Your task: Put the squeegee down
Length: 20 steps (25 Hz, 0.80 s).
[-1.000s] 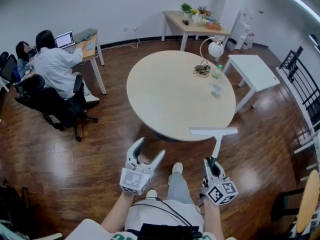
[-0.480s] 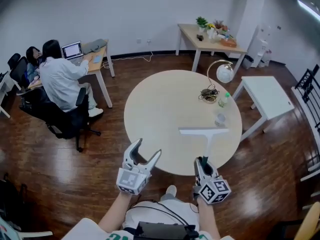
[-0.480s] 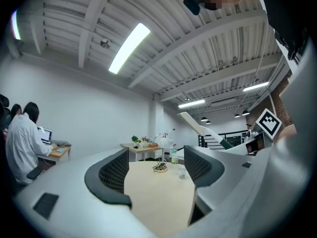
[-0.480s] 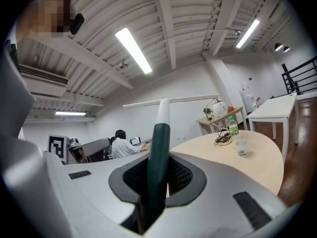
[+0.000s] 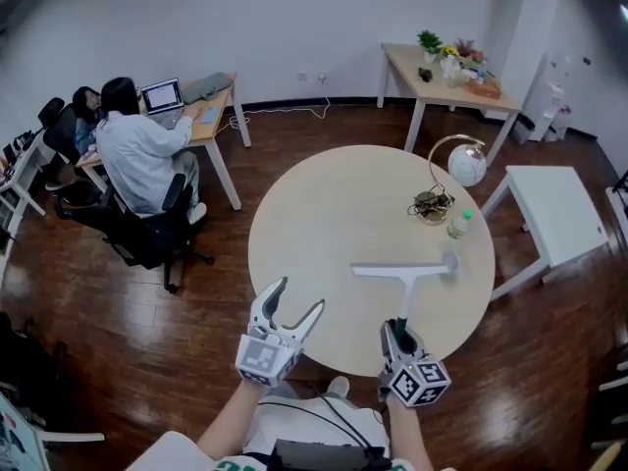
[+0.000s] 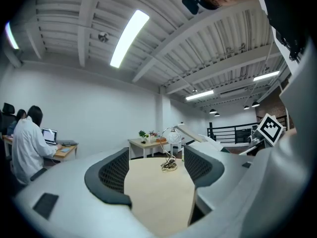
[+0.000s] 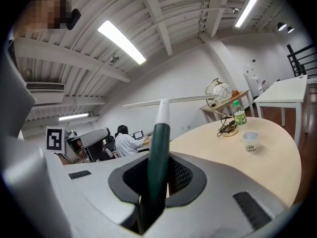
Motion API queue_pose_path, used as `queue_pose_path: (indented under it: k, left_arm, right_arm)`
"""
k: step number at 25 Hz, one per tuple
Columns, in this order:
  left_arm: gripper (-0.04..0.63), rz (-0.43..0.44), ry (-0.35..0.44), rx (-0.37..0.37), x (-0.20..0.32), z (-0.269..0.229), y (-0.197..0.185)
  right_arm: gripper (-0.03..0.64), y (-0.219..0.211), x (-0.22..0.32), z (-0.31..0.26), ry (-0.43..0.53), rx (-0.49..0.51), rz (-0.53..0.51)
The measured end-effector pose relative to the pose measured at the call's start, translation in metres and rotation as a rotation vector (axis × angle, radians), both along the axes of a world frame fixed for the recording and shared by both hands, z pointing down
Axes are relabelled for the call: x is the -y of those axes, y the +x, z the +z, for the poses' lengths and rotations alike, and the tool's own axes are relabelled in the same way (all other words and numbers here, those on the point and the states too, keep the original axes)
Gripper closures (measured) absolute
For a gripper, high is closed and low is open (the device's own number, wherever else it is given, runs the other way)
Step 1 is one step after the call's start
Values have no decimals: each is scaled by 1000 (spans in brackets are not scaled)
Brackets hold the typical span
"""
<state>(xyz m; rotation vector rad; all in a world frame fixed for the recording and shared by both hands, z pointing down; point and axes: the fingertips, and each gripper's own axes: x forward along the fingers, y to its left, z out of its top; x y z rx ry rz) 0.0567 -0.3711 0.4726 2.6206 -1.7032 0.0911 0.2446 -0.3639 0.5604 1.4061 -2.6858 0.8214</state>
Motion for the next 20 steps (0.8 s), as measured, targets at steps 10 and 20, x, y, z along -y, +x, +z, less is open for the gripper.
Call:
queue_pose_path:
  k: [10, 20]
  left_arm:
    - [255, 79, -23, 51, 59, 24, -14]
    - [255, 103, -127, -54, 84, 37, -44]
  right_arm:
    - [560, -25, 28, 54, -86, -29, 66]
    - [560, -47, 95, 137, -204, -92, 67]
